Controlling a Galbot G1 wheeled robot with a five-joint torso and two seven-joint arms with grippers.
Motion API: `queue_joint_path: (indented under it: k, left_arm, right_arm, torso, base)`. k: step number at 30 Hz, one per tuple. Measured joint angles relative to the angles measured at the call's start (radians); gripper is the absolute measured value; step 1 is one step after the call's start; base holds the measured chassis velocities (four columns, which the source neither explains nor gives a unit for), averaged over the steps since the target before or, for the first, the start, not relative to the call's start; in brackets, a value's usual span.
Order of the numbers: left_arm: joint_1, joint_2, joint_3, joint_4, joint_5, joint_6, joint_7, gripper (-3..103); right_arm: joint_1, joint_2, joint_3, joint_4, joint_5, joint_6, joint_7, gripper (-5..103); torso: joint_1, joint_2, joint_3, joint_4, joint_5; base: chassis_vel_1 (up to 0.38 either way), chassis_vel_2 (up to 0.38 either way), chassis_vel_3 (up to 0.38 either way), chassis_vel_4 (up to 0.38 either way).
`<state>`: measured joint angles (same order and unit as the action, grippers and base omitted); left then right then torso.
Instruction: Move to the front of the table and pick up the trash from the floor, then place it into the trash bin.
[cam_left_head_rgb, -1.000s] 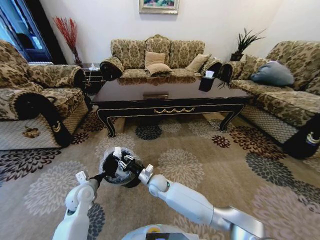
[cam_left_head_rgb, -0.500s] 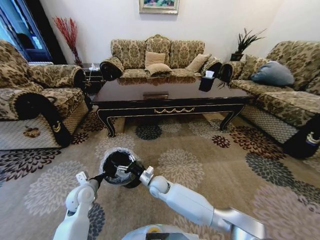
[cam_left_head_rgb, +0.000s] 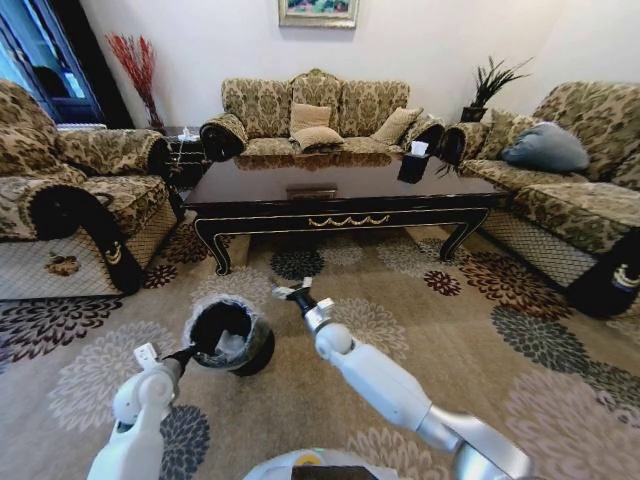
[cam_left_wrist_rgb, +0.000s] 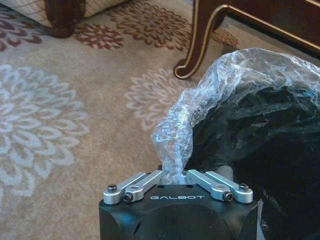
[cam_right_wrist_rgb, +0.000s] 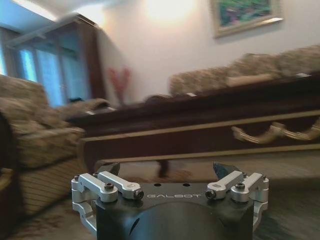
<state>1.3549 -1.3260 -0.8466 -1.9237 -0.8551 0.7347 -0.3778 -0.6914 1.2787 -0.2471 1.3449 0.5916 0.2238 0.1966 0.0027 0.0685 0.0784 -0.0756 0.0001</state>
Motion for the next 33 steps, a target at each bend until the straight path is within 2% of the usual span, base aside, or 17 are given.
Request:
queue_joint_path:
  k: [7, 18, 28, 31, 33]
  left_arm:
    - [-0.075, 0.005, 0.023, 0.098, 0.007, -0.008, -0.001, 2]
    - [-0.207, 0.003, 0.085, 0.274, 0.044, -0.035, 0.025, 2]
    - [-0.272, -0.011, 0.115, 0.36, 0.071, -0.069, 0.034, 2]
    - [-0.277, -0.011, 0.119, 0.366, 0.068, -0.078, 0.035, -1]
    - [-0.282, -0.011, 0.128, 0.368, 0.057, -0.092, 0.045, 7]
  right_arm:
    - [-0.058, -0.01, 0.061, -0.03, -0.025, 0.0, 0.003, 100]
    - [-0.105, -0.009, 0.09, -0.071, -0.062, 0.011, -0.001, 100]
    - [-0.127, 0.006, 0.096, -0.096, -0.085, 0.024, -0.006, 100]
    - [-0.129, 0.006, 0.098, -0.098, -0.086, 0.025, -0.008, 100]
    - [-0.129, 0.004, 0.099, -0.105, -0.088, 0.028, -0.013, 100]
  torso:
    - [0.0, 0.0, 0.0, -0.0001, -0.0002]
    - [0.0, 0.0, 0.0, 0.0001, -0.0001]
    - [0.0, 0.0, 0.0, 0.0003, 0.0]
    - [0.0, 0.0, 0.0, 0.0003, 0.0001]
    - [0.0, 0.0, 0.0, -0.0006, -0.0002]
  base:
    - [0.0, 0.0, 0.0, 0.0]
    - [0.0, 0.0, 0.0, 0.0]
    - [0.0, 0.0, 0.0, 0.0]
    - [0.0, 0.0, 0.0, 0.0]
    - [0.0, 0.0, 0.0, 0.0]
